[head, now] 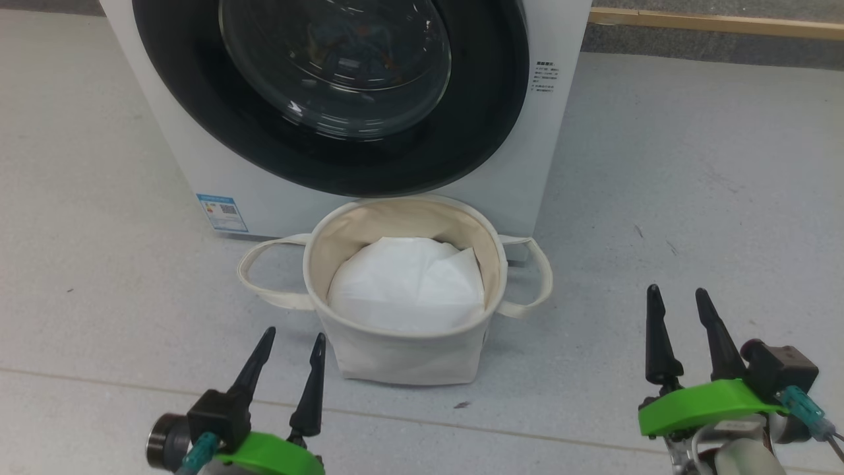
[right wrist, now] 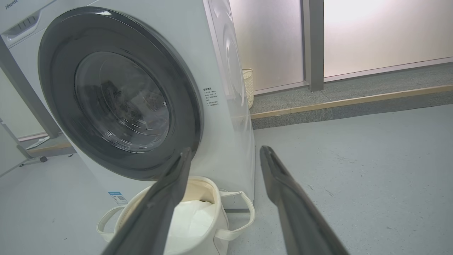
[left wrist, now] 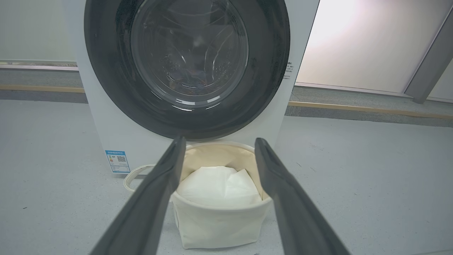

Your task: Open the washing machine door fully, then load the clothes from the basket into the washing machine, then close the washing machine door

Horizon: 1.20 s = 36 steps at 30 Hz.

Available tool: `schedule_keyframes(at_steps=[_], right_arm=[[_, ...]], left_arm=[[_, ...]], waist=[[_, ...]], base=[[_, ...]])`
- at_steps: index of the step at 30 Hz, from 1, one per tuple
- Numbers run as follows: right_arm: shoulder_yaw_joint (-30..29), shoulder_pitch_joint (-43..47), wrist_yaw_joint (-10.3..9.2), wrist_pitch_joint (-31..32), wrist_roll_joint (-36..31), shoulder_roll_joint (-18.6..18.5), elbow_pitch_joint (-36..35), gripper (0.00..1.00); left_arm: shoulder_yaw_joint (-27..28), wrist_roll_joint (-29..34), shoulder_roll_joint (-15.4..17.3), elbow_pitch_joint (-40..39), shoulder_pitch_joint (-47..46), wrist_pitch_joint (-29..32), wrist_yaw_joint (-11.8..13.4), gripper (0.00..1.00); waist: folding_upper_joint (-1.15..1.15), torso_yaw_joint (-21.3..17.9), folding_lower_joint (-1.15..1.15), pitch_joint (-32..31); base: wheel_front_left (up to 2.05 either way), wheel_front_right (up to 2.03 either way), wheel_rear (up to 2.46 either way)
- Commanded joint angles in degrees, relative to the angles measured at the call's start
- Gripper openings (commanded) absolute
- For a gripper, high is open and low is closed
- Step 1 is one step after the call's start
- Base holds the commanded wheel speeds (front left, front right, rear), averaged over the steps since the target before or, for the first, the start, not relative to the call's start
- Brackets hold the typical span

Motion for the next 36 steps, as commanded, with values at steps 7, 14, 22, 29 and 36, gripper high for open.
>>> schedule_keyframes(at_steps=[7, 14, 22, 29, 36], right_arm=[[1.33, -1.36, -0.08, 0.12, 0.40, -0.05, -1.34, 1.00], [1.27, -1.38, -0.08, 0.12, 0.46, -0.05, -1.19, 1.00], [1.32, -1.26, -0.08, 0.12, 0.69, -0.05, -1.17, 1.00], [0.12, 1.01, 0.00, 0.04, 0.70, 0.25, 3.44, 0.00], [-0.20, 1.54, 0.00, 1.09, 4.51, 0.27, 3.94, 0.00]], left_arm=[[1.70, 0.14, 0.81, -1.83, -1.28, -0.68, 0.32, 1.00], [1.61, 0.01, 0.81, -1.74, -1.32, -0.68, 0.35, 1.00], [1.72, -0.58, 0.81, -1.70, -1.21, -0.68, 0.21, 1.00], [-0.05, -0.83, -0.14, 3.12, 1.15, 0.26, -0.02, 0.00], [0.82, -5.03, -0.09, 3.54, 1.62, 1.42, -0.11, 0.00]], waist=[[0.00, 0.02, 0.00, 0.03], [0.00, -0.05, 0.00, -0.14], [0.00, -0.11, 0.00, -0.32], [0.00, -0.05, 0.00, -0.31], [0.00, -0.13, 0.13, -0.48]], base=[[0.00, 0.00, 0.00], [0.00, 0.00, 0.00], [0.00, 0.00, 0.00], [0.00, 0.00, 0.00], [0.00, 0.00, 0.00]])
